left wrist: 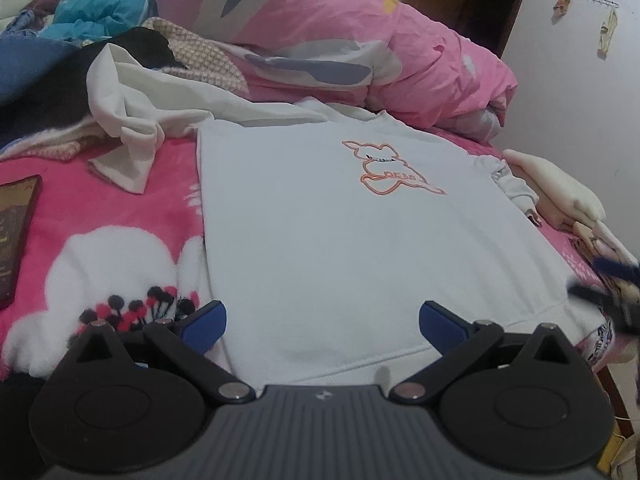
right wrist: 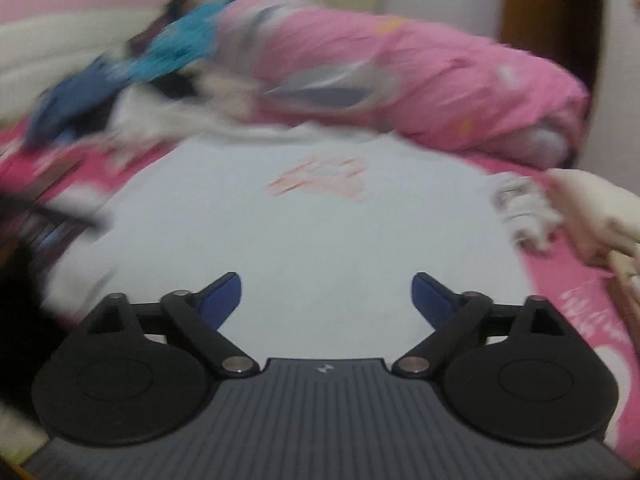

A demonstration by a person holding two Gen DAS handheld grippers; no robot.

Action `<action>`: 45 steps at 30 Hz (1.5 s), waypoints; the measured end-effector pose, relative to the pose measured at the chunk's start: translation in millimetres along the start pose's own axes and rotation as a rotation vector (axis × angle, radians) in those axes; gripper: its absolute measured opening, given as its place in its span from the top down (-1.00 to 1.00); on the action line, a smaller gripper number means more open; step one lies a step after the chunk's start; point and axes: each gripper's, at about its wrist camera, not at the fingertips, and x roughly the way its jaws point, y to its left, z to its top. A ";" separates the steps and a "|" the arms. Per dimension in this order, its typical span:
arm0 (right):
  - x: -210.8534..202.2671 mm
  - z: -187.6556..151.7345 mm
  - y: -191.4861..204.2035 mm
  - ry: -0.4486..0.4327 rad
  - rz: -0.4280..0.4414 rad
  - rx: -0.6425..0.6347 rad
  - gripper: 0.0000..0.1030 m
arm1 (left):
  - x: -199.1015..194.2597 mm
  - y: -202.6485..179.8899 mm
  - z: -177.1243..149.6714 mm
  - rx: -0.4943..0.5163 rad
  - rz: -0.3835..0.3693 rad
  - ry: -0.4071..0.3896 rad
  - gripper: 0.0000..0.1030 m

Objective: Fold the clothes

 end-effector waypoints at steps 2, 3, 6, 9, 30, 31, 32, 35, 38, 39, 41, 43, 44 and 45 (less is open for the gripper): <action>22.6 1.0 -33.8 0.015 0.029 0.109 -0.78 | 2.1 -1.8 -0.4 -0.010 0.003 0.014 -1.00; 31.2 -4.0 -48.6 0.039 0.023 0.159 -0.72 | 4.0 -3.2 -0.6 -0.012 0.007 0.025 -1.00; 52.7 -22.2 -88.1 0.116 -0.006 0.288 -0.60 | 10.2 -7.3 -2.4 0.007 0.017 0.042 -1.00; 29.3 -54.1 -104.0 0.124 -0.030 0.310 -0.45 | 15.9 -9.9 -6.9 0.031 0.021 0.046 -1.00; 65.7 27.4 0.0 -0.019 0.276 0.260 0.12 | -9.4 51.6 23.6 -0.084 0.055 -0.138 -1.00; 77.0 31.0 7.7 -0.007 0.304 0.269 0.18 | -6.7 59.0 28.9 -0.081 0.100 -0.145 -1.00; 87.0 33.9 14.9 0.007 0.328 0.283 0.22 | -2.9 65.8 33.8 -0.079 0.130 -0.147 -1.00; 114.0 40.7 32.6 0.043 0.377 0.306 0.32 | 10.8 84.5 48.5 -0.077 0.198 -0.148 -1.00; 140.7 43.8 48.9 0.063 0.346 0.253 0.39 | 28.8 94.2 60.3 -0.054 0.253 -0.155 -0.99; 148.1 42.8 53.6 0.070 0.325 0.226 0.40 | 34.4 96.3 63.6 -0.043 0.270 -0.158 -0.98; 161.0 38.5 61.1 0.088 0.285 0.174 0.40 | 45.2 99.7 69.7 -0.020 0.300 -0.158 -0.89; 171.4 29.7 63.3 0.114 0.265 0.152 0.41 | 55.2 101.5 74.8 0.007 0.320 -0.151 -0.71; 174.4 26.1 63.0 0.116 0.265 0.151 0.41 | 60.3 102.5 77.4 0.021 0.330 -0.147 -0.58; 174.7 24.1 61.5 0.108 0.273 0.156 0.40 | 65.8 104.2 79.9 0.028 0.332 -0.139 -0.50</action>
